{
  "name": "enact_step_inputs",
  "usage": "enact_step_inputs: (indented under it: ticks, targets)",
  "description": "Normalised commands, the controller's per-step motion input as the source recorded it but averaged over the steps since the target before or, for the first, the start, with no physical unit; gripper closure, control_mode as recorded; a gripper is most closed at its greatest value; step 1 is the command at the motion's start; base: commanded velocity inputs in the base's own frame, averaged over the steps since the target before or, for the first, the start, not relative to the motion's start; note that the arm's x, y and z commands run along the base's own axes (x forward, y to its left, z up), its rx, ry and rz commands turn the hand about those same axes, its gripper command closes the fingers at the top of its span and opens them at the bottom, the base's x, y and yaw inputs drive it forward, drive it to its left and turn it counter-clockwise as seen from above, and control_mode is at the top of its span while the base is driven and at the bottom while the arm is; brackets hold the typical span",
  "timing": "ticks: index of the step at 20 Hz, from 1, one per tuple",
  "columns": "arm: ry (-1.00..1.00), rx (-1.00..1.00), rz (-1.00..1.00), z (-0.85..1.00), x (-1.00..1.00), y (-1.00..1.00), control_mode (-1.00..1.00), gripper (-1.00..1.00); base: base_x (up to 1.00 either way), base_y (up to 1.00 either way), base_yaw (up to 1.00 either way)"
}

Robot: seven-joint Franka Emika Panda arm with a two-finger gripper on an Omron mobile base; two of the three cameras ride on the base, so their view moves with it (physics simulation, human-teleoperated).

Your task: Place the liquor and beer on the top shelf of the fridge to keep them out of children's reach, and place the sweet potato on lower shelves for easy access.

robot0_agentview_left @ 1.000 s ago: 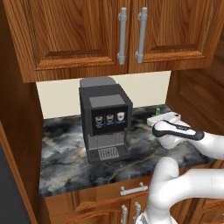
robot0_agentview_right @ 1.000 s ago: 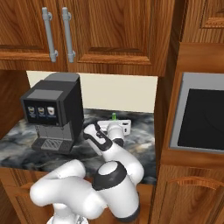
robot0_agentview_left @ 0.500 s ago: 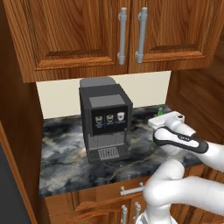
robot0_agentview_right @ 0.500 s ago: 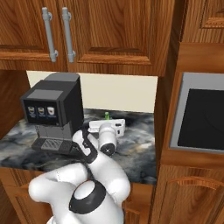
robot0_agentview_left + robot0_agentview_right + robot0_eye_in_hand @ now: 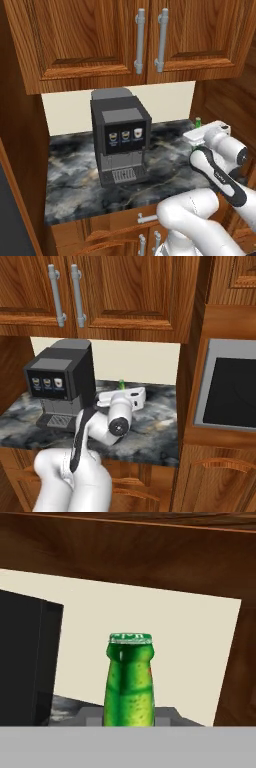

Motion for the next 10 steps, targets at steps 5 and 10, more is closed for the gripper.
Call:
enact_step_inputs:
  ticks: [5, 10]
  targets:
    - [0.08, -0.22, 0.16, 0.28, -1.0, -0.18, -1.0, 1.0, 0.0, 0.0, 0.0]
    - [0.01, -0.16, 0.18, 0.06, -0.97, 0.06, -1.0, 1.0, 0.0, 0.0, 0.0]
